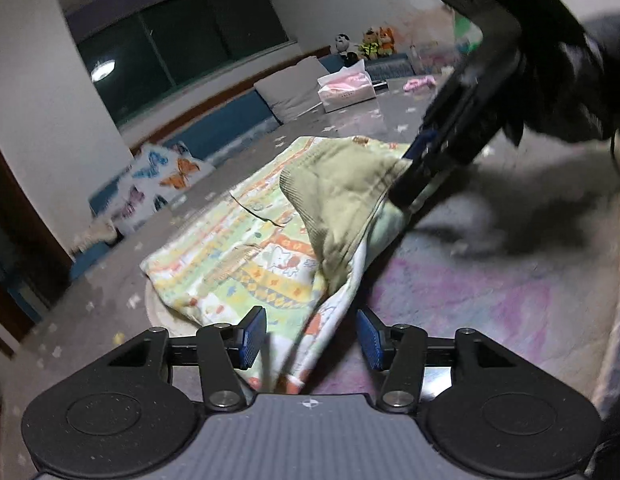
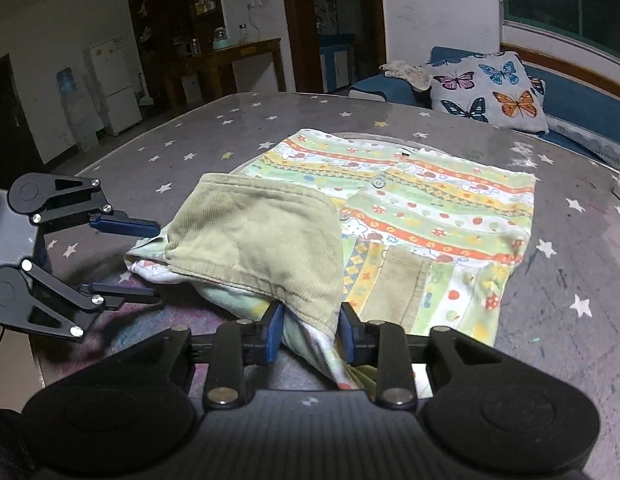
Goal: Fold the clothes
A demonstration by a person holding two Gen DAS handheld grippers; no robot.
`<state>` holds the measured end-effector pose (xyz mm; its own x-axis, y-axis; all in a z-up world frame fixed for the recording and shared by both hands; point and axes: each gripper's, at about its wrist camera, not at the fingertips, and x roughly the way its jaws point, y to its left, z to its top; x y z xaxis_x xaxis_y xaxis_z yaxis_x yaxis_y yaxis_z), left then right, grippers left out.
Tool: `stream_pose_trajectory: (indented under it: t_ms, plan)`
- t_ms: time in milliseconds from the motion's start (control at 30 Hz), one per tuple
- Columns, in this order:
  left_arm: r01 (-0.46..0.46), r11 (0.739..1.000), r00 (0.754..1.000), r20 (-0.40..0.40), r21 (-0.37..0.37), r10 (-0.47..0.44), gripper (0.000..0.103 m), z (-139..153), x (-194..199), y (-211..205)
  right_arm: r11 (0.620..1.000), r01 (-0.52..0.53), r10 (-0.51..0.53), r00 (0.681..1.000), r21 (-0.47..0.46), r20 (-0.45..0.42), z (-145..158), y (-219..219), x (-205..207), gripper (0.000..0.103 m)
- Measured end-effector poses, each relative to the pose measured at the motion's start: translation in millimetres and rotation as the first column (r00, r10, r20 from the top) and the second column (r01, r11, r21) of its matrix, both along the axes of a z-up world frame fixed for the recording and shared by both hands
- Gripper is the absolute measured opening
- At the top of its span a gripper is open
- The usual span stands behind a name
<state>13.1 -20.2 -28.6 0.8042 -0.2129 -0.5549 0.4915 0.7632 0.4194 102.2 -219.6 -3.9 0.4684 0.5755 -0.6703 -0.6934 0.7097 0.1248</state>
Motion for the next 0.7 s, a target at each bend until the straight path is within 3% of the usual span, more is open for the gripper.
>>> stream_pose_trajectory:
  t_ms: [100,233,333,500,700]
  plan:
    - [0.011,0.999,1.000,0.013,0.042,-0.011,0.051,-5,6,0,1.000,0.004,-0.004,1.000,0.018,-0.013,2,0,-3,0.018]
    - [0.030,0.997,0.999,0.031,0.078,-0.033,0.025,-7,8,5,0.999,0.019,-0.019,1.000,0.028,0.000,6,-2,-7,0.012]
    - [0.039,0.997,0.999,0.022,0.059,-0.041,0.007,-2,5,12,0.999,0.026,-0.027,1.000,0.041,0.015,10,-4,-12,0.009]
    - [0.044,0.999,0.999,0.008,-0.008,-0.044,0.005,13,-12,18,0.998,0.022,-0.024,0.999,0.052,0.039,22,-8,-29,0.008]
    - [0.085,0.993,0.996,-0.018,-0.085,-0.086,0.005,47,-58,26,0.997,-0.041,0.038,0.998,0.059,0.048,51,-20,-74,0.008]
